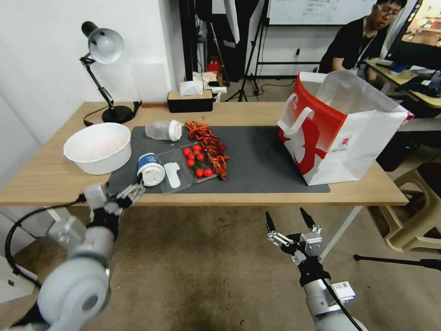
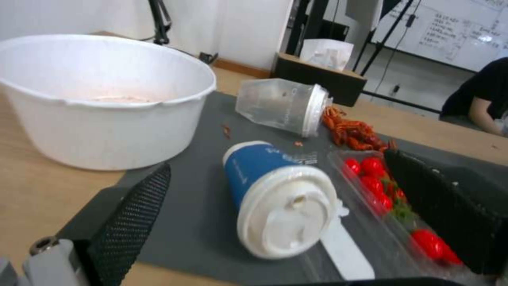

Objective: Pick up the trash from the table and place it into the takeout bag.

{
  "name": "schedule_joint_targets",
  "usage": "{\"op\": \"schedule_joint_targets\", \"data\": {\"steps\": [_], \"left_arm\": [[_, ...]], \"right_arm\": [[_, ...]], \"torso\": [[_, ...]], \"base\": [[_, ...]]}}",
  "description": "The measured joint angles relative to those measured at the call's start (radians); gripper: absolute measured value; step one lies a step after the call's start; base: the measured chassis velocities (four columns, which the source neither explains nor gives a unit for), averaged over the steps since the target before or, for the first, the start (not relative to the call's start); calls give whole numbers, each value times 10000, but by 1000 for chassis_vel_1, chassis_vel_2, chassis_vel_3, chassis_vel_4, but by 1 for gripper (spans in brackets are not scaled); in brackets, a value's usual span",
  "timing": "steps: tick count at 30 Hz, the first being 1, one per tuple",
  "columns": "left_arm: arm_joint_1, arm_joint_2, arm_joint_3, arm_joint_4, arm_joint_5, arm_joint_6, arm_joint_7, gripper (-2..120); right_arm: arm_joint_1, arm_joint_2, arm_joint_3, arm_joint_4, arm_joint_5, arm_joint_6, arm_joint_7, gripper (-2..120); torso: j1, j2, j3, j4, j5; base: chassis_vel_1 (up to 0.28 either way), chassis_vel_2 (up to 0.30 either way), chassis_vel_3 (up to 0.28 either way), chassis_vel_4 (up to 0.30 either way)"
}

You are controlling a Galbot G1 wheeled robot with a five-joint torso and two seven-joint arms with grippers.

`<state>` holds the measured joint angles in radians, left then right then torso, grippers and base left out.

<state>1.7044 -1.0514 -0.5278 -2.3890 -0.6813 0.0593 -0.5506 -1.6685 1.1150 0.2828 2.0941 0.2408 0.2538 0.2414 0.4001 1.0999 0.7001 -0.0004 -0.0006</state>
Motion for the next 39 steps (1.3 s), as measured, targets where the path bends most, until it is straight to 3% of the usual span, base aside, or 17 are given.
{"op": "schedule_joint_targets", "data": {"steps": [1, 3, 9, 12, 14, 16, 22, 23, 32, 39], "left_arm": [[0, 0, 0, 0, 0, 0, 0, 100], [-887, 905, 32, 288, -1300, 293, -192, 100], [-2661, 1704, 440, 1025, -2905, 797, -368, 100], [-4048, 2190, 684, 1680, -4887, 1656, -810, 100], [-4307, 2276, 750, 1811, -5378, 1876, -887, 100], [-5142, 2366, 932, 2114, -6925, 2436, -1232, 100], [-6489, 2338, 1225, 2768, -8131, 2801, -1859, 100], [-7003, 2346, 1360, 3022, -8770, 3128, -2186, 100], [-8076, 2417, 2081, 3497, -9317, 4555, -2966, 100], [-8533, 2364, 2493, 3804, -9389, 4862, -3262, 100]], "right_arm": [[0, 0, 0, 0, 0, 0, 0, 100], [-121, 31, 19, 60, -21, -10, -9, 100], [-304, 28, 56, 179, -112, -31, -18, 100], [-406, 27, 79, 201, -239, -34, -18, 100], [-408, 41, 88, 192, -264, -34, -18, 100], [-408, 83, 117, 110, -405, -3, -18, 100], [-405, 134, 151, 41, -569, 50, -17, 100], [-398, 147, 157, 11, -624, 73, -13, 100], [-393, 152, 187, -7, -684, 76, 30, 100], [-382, 172, 187, -70, -776, 76, 38, 100]], "torso": [[0, 0, 0, 0, 0], [0, 0, 0, 5, 7], [0, 0, 1, 2, 3], [0, 0, 0, 4, 5], [0, 0, 0, 4, 5], [0, 0, -1, 6, 6], [0, -1, 0, 6, 6], [-1, 0, -1, 4, 7], [-1, 0, -1, 4, 6], [-2, 0, -1, 4, 7]], "base": [[0, 0, 0, 0], [0, 0, 0, 0], [0, 0, 0, 0], [0, 0, 0, 0], [0, 0, 0, 0], [0, 0, 0, 0], [0, 0, 0, 0], [0, 0, 0, 0], [0, 0, 0, 0], [0, 0, 0, 0]]}}
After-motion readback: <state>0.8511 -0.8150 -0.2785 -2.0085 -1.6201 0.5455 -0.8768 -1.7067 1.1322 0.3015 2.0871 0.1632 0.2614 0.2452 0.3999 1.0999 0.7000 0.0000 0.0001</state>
